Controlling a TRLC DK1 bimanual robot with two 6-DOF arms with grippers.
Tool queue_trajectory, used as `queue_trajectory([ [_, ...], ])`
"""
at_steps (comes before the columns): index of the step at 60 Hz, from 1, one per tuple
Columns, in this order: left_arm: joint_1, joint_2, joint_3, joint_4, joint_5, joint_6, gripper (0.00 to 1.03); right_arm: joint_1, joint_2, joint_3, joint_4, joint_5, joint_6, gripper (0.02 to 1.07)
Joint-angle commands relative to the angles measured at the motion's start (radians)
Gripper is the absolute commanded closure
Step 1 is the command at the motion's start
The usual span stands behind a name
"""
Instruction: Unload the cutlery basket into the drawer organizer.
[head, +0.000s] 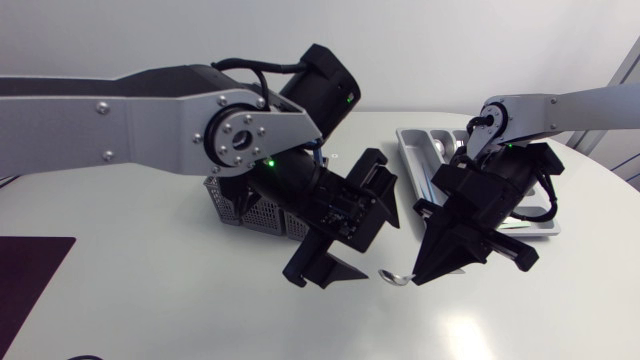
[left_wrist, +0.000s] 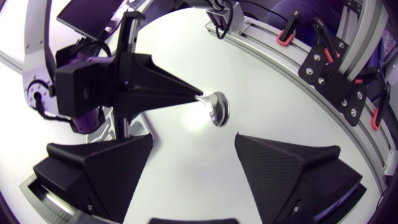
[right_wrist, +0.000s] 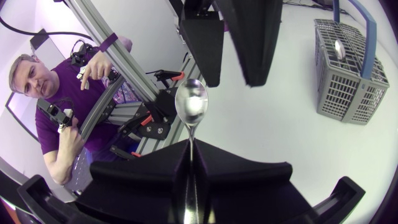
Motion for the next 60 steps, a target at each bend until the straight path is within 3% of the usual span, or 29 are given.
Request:
queue_trajectory([
  [1, 0.039, -0.022, 0.008, 0.006, 0.008, -0.04, 0.03, -0.036, 0.037, 0.005, -0.013, -0.005, -0.039, 0.98],
  [12, 0.12, -0.038, 0.035, 0.023, 0.031, -0.151, 0.03, -0.152, 0.073, 0.056, 0.034, 0.019, -0.045, 0.98],
  [25, 0.2, -0.018, 0.078, 0.074, 0.029, -0.416, 0.03, -0.298, 0.106, 0.126, 0.154, 0.087, -0.051, 0.98],
  [44, 0.298, -0.027, 0.041, 0.066, 0.022, -0.45, 0.03, -0.487, 0.185, 0.214, 0.2, 0.231, -0.209, 0.98],
  [60, 0.324, -0.021, 0.061, 0.057, 0.022, -0.451, 0.03, -0.599, 0.348, 0.379, 0.229, 0.263, -0.287, 0.99],
])
